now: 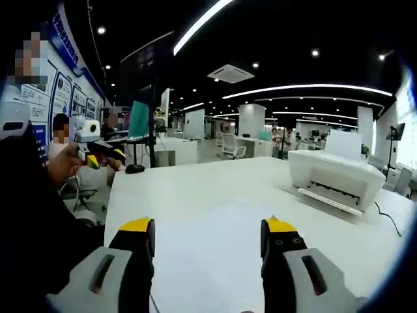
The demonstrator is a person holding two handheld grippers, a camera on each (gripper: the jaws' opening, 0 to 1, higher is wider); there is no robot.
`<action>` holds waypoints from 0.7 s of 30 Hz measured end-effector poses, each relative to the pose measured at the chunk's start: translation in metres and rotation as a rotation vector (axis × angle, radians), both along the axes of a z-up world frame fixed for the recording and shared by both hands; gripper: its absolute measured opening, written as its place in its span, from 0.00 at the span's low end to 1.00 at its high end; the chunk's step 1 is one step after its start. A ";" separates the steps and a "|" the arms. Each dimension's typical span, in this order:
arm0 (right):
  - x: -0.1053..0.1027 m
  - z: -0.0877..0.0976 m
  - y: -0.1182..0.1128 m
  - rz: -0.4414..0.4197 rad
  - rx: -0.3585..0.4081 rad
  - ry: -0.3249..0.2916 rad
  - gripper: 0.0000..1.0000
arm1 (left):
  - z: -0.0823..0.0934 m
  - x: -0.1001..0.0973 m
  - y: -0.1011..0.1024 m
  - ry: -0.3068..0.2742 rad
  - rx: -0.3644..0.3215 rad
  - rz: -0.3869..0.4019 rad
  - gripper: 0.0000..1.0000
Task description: Organize the stack of printing papers by aligning and flattening the scattered papers on the table
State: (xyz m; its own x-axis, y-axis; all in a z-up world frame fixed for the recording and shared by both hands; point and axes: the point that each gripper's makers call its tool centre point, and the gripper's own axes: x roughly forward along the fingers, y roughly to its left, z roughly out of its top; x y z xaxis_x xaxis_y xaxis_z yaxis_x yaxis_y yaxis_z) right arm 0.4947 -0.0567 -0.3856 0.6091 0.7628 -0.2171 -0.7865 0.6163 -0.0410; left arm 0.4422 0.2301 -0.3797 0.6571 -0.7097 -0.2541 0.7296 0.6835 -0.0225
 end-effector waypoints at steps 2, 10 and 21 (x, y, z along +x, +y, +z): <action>-0.005 0.004 -0.005 -0.004 -0.006 -0.012 0.62 | 0.000 0.000 0.000 -0.001 0.002 0.001 0.65; -0.023 0.012 -0.027 -0.047 -0.025 -0.016 0.60 | -0.001 -0.001 -0.004 -0.003 0.005 -0.007 0.66; -0.054 0.021 -0.046 -0.088 -0.034 -0.022 0.58 | 0.001 -0.003 -0.005 -0.008 0.008 -0.005 0.66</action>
State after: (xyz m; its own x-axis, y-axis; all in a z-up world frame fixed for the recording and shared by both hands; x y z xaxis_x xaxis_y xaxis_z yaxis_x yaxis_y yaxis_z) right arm 0.4409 -0.1024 -0.3645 0.6782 0.6987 -0.2277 -0.7281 0.6809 -0.0793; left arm 0.4396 0.2256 -0.3783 0.6551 -0.7113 -0.2546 0.7334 0.6797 -0.0118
